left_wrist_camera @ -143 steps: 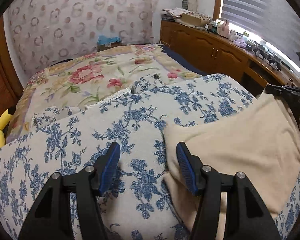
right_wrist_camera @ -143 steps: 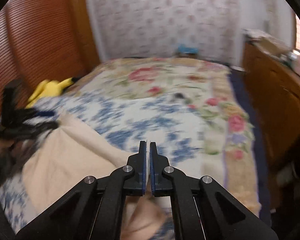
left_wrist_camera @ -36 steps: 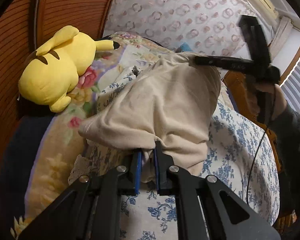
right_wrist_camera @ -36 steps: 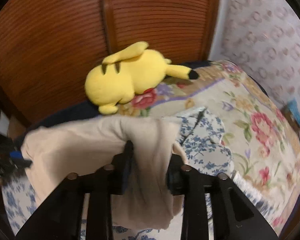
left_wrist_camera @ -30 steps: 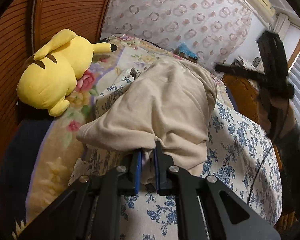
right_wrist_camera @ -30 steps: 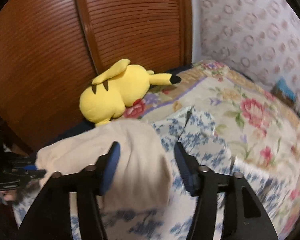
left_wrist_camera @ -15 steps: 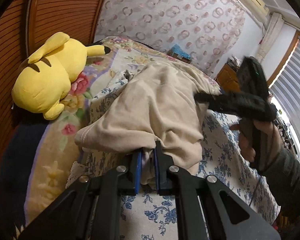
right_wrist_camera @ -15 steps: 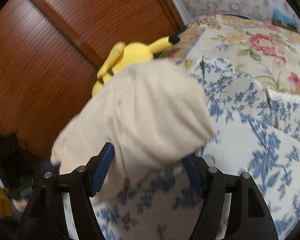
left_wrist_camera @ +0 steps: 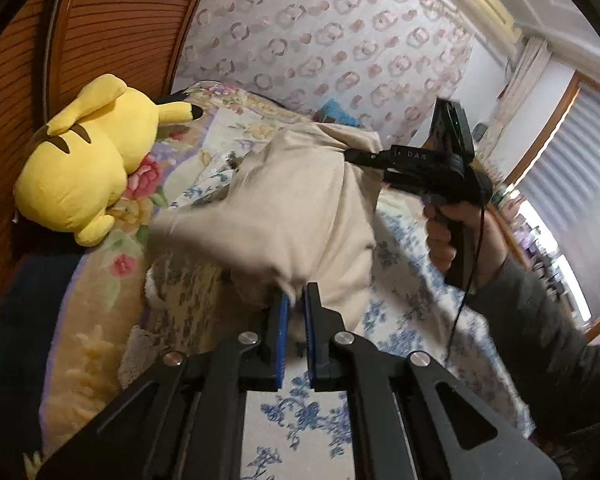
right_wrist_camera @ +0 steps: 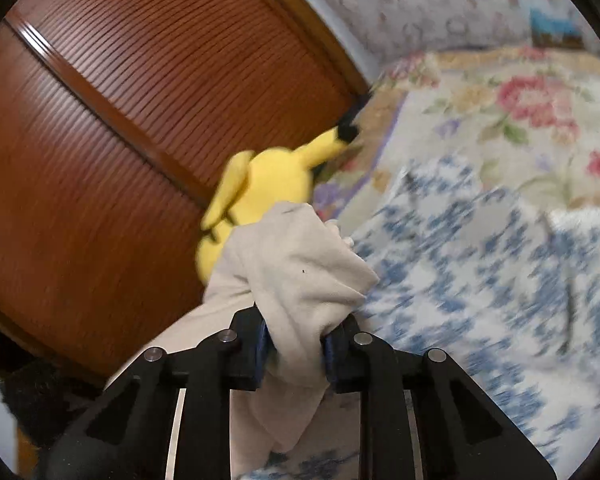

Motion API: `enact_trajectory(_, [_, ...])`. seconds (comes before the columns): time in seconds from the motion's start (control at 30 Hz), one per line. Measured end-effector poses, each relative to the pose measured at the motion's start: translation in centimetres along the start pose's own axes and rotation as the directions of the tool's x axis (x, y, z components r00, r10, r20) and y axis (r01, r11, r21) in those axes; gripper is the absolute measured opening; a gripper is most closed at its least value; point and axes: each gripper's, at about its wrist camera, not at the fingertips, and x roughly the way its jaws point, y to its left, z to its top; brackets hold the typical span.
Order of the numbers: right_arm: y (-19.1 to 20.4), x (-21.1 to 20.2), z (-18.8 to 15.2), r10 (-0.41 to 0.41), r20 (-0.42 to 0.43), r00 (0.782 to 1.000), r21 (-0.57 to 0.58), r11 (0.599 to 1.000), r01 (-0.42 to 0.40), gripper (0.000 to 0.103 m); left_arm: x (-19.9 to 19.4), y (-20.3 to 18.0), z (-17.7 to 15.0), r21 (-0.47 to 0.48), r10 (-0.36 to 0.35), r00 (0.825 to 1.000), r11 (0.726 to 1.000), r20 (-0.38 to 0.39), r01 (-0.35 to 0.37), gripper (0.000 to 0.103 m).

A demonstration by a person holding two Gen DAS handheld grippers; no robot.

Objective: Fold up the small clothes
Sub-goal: 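Carry the folded shirt with both tools toward the yellow plush toy, then lower the folded shirt beside the yellow plush toy and open both tools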

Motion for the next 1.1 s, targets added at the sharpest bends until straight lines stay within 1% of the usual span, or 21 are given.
enact_trajectory(0.03, [0.0,0.2,0.0,-0.048,-0.005,0.999,-0.028,0.998,0.048,0.023,0.3,-0.1,-0.2,0.008,0.015,1.0,1.0,-0.008,-0.015,0.004])
enact_trajectory(0.07, [0.3,0.6,-0.1,-0.132,-0.021,0.991,-0.071,0.989,0.131,0.025,0.5,-0.1,-0.5,0.012,0.023,1.0,1.0,-0.014,-0.023,0.004])
enact_trajectory(0.1, [0.3,0.9,-0.3,-0.16,-0.036,0.987,-0.085,0.984,0.156,0.03,0.6,-0.1,-0.7,0.017,0.035,0.999,0.999,-0.017,-0.035,0.004])
enact_trajectory(0.17, [0.1,1.2,-0.7,-0.169,-0.072,0.983,-0.107,0.981,0.161,0.034,0.2,-0.2,-0.9,0.021,0.05,0.999,0.999,-0.005,-0.05,0.004])
enact_trajectory(0.23, [0.5,1.1,-0.9,-0.197,-0.085,0.977,-0.15,0.972,0.183,0.042,-0.5,-0.5,-0.7,0.037,0.086,0.996,0.996,0.018,-0.086,0.006])
enact_trajectory(0.27, [0.5,1.1,-1.0,-0.215,-0.082,0.973,-0.162,0.966,0.2,0.044,-0.9,-0.7,-0.6,0.047,0.104,0.994,0.993,0.031,-0.106,0.013])
enact_trajectory(0.3, [0.7,0.5,-1.0,-0.255,-0.058,0.965,-0.184,0.953,0.241,0.049,-1.3,-1.1,-0.4,0.063,0.122,0.991,0.99,0.052,-0.125,0.021])
enact_trajectory(0.33, [0.8,0.1,-1.2,-0.283,-0.038,0.958,-0.203,0.941,0.27,0.052,-1.9,-1.5,0.0,0.079,0.131,0.988,0.987,0.083,-0.137,0.024])
enact_trajectory(0.4, [1.6,-1.8,-1.4,-0.332,0.042,0.942,-0.25,0.91,0.332,0.052,-2.4,-2.3,1.0,0.106,0.129,0.983,0.984,0.13,-0.143,0.046])
enact_trajectory(0.43, [1.8,-2.5,-1.5,-0.334,0.076,0.939,-0.263,0.902,0.342,0.052,-2.3,-2.9,1.7,0.124,0.119,0.982,0.983,0.148,-0.138,0.05])
enact_trajectory(0.5, [2.6,-4.2,-1.3,-0.266,0.15,0.952,-0.289,0.909,0.299,0.052,-0.9,-3.7,3.0,0.147,0.097,0.984,0.982,0.147,-0.118,0.06])
enact_trajectory(0.57, [3.7,-4.2,-0.9,-0.203,0.145,0.968,-0.344,0.907,0.242,0.046,1.2,-4.1,3.7,0.167,0.105,0.987,0.978,0.12,-0.124,0.06])
enact_trajectory(0.6, [4.1,-3.6,-0.9,-0.189,0.138,0.972,-0.372,0.9,0.228,0.038,2.6,-4.3,3.9,0.183,0.11,0.989,0.975,0.1,-0.127,0.06])
enact_trajectory(0.63, [4.4,-3.1,-0.9,-0.184,0.128,0.975,-0.39,0.894,0.22,0.036,3.9,-4.3,3.8,0.192,0.111,0.991,0.974,0.07,-0.123,0.06])
enact_trajectory(0.7, [4.6,-1.0,-1.2,-0.207,0.089,0.974,-0.426,0.876,0.225,0.034,6.0,-4.1,3.3,0.191,0.111,0.994,0.975,0.008,-0.111,0.06])
enact_trajectory(0.73, [4.4,-0.1,-1.3,-0.231,0.072,0.97,-0.427,0.872,0.239,0.034,7.2,-3.6,2.7,0.181,0.125,0.991,0.977,-0.039,-0.116,0.06])
enact_trajectory(0.8, [3.4,1.8,-2.1,-0.286,0.024,0.958,-0.421,0.866,0.269,0.034,8.5,-2.8,1.5,0.174,0.145,0.985,0.977,-0.092,-0.127,0.06])
enact_trajectory(0.87, [2.2,2.7,-3.0,-0.325,0.019,0.945,-0.404,0.862,0.305,0.035,8.9,-2.9,0.5,0.212,0.163,0.984,0.967,-0.075,-0.144,0.06])
enact_trajectory(0.9, [1.7,2.7,-3.3,-0.319,0.022,0.948,-0.389,0.87,0.302,0.037,8.8,-3.1,0.2,0.233,0.177,0.982,0.96,-0.066,-0.157,0.06])
enact_trajectory(1.0, [1.5,2.1,-3.7,-0.323,0.038,0.946,-0.365,0.876,0.314,0.041,8.6,-3.4,0.3,0.222,0.186,0.981,0.96,-0.061,-0.168,0.06])
enact_trajectory(1.1, [2.1,0.1,-4.0,-0.325,0.058,0.944,-0.335,0.884,0.325,0.041,7.7,-4.1,0.4,0.211,0.179,0.983,0.963,-0.036,-0.168,0.06])
